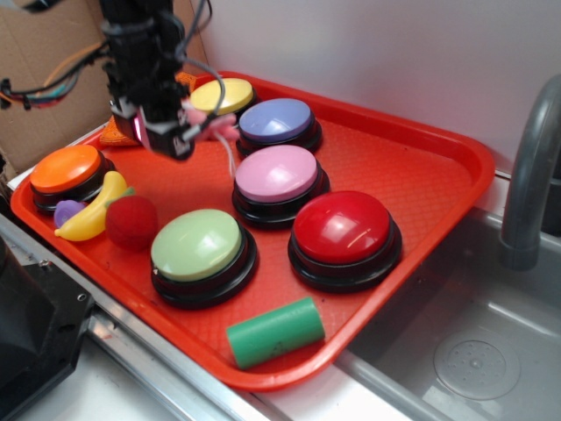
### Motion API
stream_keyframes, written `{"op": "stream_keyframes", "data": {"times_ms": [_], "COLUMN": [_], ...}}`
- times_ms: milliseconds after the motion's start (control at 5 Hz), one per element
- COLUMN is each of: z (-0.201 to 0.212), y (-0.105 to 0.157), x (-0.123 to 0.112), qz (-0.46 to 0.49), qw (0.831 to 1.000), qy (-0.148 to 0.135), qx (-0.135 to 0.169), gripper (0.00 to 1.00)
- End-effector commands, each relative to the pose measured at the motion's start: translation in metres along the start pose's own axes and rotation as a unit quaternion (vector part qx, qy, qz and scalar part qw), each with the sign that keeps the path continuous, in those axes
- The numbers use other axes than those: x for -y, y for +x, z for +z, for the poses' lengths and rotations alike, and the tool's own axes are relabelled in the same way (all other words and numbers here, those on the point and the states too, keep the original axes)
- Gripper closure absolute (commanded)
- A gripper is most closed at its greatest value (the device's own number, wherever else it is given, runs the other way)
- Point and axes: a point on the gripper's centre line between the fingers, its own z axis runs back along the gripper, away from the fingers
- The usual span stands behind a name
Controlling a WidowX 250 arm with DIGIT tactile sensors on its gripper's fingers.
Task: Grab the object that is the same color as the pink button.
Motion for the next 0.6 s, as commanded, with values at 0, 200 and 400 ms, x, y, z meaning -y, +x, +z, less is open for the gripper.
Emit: {"op": "stream_keyframes", "data": {"times_ms": [0,200,400], "z": [0.074,0.083,0.07], "y": [0.004,0.0,0.002], "x": [0.002,-0.003,-0.007], "qz": [0.095,0.12,0.156], "qw": [0.992,0.988,0.984], "qy": [-0.025,-0.018,-0.017], "qx": [0.079,0.099,0.082], "gripper": [1.0,1.0,1.0]}}
